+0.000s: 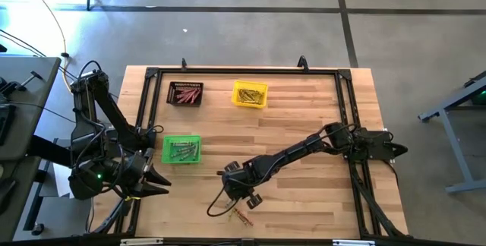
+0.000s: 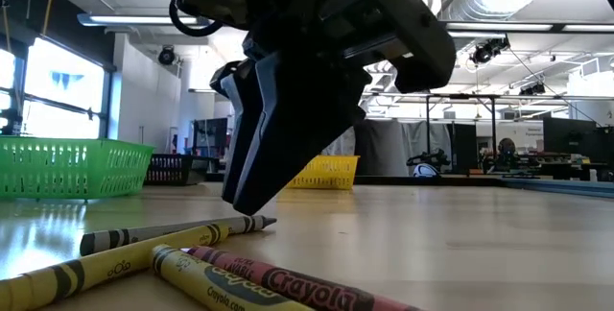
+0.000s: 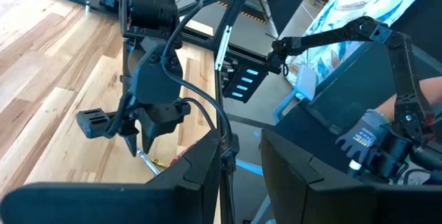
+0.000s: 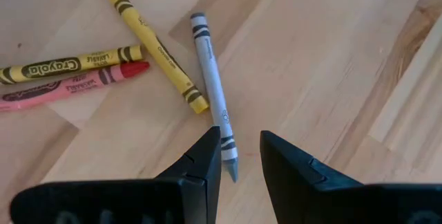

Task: Sort crayons
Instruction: Put the blue crayon into the green bin

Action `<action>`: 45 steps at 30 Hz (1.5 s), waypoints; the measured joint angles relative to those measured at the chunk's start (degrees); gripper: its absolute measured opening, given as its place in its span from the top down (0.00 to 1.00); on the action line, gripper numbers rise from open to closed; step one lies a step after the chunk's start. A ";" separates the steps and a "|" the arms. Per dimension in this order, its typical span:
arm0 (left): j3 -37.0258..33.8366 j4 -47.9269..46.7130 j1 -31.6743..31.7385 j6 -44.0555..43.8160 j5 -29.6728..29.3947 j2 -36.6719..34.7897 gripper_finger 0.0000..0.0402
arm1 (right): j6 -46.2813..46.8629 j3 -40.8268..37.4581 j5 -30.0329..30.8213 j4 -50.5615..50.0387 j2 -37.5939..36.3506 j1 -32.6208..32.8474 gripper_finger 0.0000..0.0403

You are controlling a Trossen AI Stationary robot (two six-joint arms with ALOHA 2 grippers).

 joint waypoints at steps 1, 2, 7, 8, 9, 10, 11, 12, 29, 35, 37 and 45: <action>0.00 0.00 0.00 0.01 0.00 0.00 0.78 | 0.00 0.00 -0.14 0.02 0.00 0.00 0.78; 0.00 0.00 0.00 0.04 0.00 0.00 0.78 | -0.02 0.00 -0.28 0.00 0.00 0.00 0.78; 0.00 0.00 0.00 0.00 0.00 0.00 0.78 | 2.02 0.00 -2.05 -0.98 0.68 0.00 0.78; 0.00 0.02 0.00 0.00 -0.01 0.01 0.78 | 2.92 0.00 -2.34 -0.89 1.03 0.00 0.78; 0.00 0.02 0.00 0.02 0.00 0.02 0.78 | 3.35 0.00 -2.60 -0.96 1.26 0.00 0.78; 0.00 0.00 0.02 0.02 0.00 0.02 0.78 | 3.43 0.04 -2.62 -0.92 1.34 0.00 0.78; 0.00 -0.02 0.02 0.04 -0.01 0.02 0.78 | 3.41 0.07 -2.78 -0.92 1.53 0.00 0.78; 0.00 0.01 0.02 0.04 -0.01 0.02 0.78 | 3.41 0.09 -2.79 -0.90 1.55 0.00 0.78; -0.04 -0.17 0.02 0.09 -0.02 0.02 0.78 | 7.89 0.13 -2.44 -1.51 1.68 0.00 0.98; -0.04 -0.17 0.02 0.11 -0.02 0.02 0.78 | 8.96 2.10 -2.30 -1.74 2.18 -0.78 0.99; -0.03 -0.17 0.02 0.09 -0.03 0.02 0.78 | 8.96 3.28 -1.84 -1.76 2.25 -1.20 0.99; -0.03 -0.14 0.02 -1.28 -0.69 -0.16 0.78 | 7.45 10.78 -1.38 -1.31 2.18 -3.39 0.99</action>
